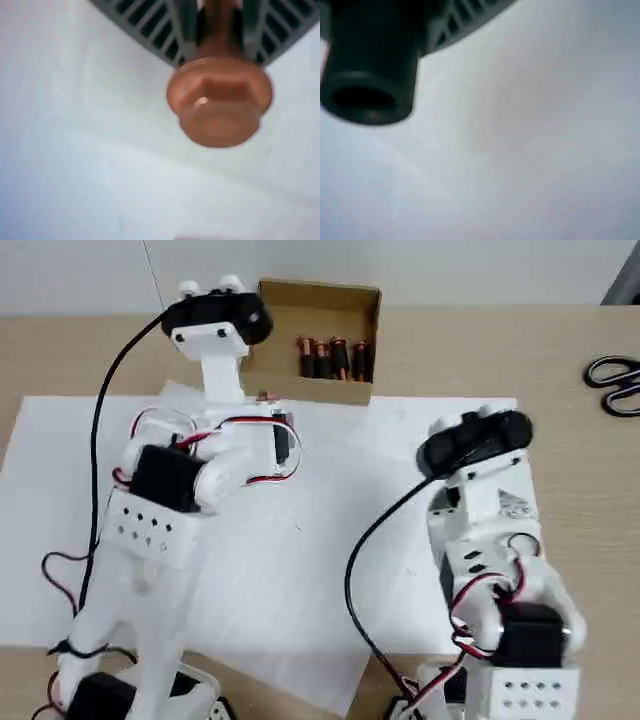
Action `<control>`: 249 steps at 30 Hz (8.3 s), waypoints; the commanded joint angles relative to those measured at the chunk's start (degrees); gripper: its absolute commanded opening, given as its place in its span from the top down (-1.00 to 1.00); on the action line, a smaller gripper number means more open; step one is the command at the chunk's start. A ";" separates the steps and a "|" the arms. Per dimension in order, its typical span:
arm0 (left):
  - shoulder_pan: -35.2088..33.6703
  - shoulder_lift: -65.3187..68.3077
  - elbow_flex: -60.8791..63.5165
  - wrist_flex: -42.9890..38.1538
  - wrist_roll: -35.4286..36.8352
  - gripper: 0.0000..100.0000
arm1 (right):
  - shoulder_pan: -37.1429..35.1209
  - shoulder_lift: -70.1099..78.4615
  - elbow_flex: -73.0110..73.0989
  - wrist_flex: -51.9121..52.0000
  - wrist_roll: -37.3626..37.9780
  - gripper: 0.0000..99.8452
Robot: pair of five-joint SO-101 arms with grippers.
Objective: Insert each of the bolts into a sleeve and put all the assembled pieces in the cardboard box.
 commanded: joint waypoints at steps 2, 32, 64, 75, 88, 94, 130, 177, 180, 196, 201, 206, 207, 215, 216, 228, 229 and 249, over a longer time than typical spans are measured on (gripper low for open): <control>0.18 -6.07 4.53 -12.57 -0.44 0.99 | -7.78 -4.88 10.29 -12.09 -0.62 0.99; 16.35 -13.10 22.90 -28.22 -0.26 0.99 | -25.27 -17.89 26.29 -20.70 -14.95 0.99; 14.95 -19.60 24.84 -24.18 -0.35 0.99 | -25.19 -17.89 26.29 -20.62 -14.86 0.99; 14.68 -19.96 31.08 -29.54 -0.35 0.99 | -25.19 -17.89 26.20 -20.53 -14.86 0.99; 14.59 -19.96 31.16 -32.62 0.35 0.99 | -25.19 -17.98 26.20 -20.53 -14.86 0.99; 14.59 -19.96 27.65 -30.51 1.32 0.99 | -25.19 -17.98 26.20 -20.53 -14.86 0.99; 13.98 -19.78 30.37 -34.20 1.32 0.99 | -25.19 -17.98 26.20 -20.53 -14.86 0.99; 16.35 -19.96 35.03 -18.02 -6.59 0.99 | -25.10 -17.98 26.20 -20.44 -14.86 0.99; 16.62 -19.96 35.03 -17.32 -7.21 0.99 | -25.10 -17.98 26.20 -20.44 -14.86 0.99; 16.88 -19.96 30.55 -4.75 -11.08 0.95 | -25.10 -17.98 26.11 -20.44 -14.86 0.99; 16.53 -19.96 27.65 0.88 -16.09 0.58 | -25.10 -17.98 26.11 -20.44 -14.86 0.99; 16.53 -19.96 26.59 3.34 -16.00 0.48 | -25.10 -17.98 26.11 -20.44 -14.86 0.99; 16.53 -19.96 26.51 3.60 -16.00 0.48 | -25.10 -17.98 26.11 -20.44 -14.86 0.99; 14.33 -19.96 26.42 3.78 -16.26 0.48 | -25.10 -17.98 26.11 -20.44 -14.86 0.99; 12.66 -19.96 26.15 3.78 -16.35 0.48 | -25.10 -17.98 26.11 -20.44 -14.86 0.99; -8.35 -19.96 18.51 14.42 -30.07 0.48 | -15.16 -4.70 7.65 -12.79 -9.41 0.99; -9.49 -19.96 18.59 14.42 -30.42 0.48 | -14.11 -1.19 4.57 -12.79 -8.53 0.99; -12.75 -19.96 18.86 14.07 -30.86 0.48 | -11.74 85.85 -57.32 -49.54 -4.57 0.99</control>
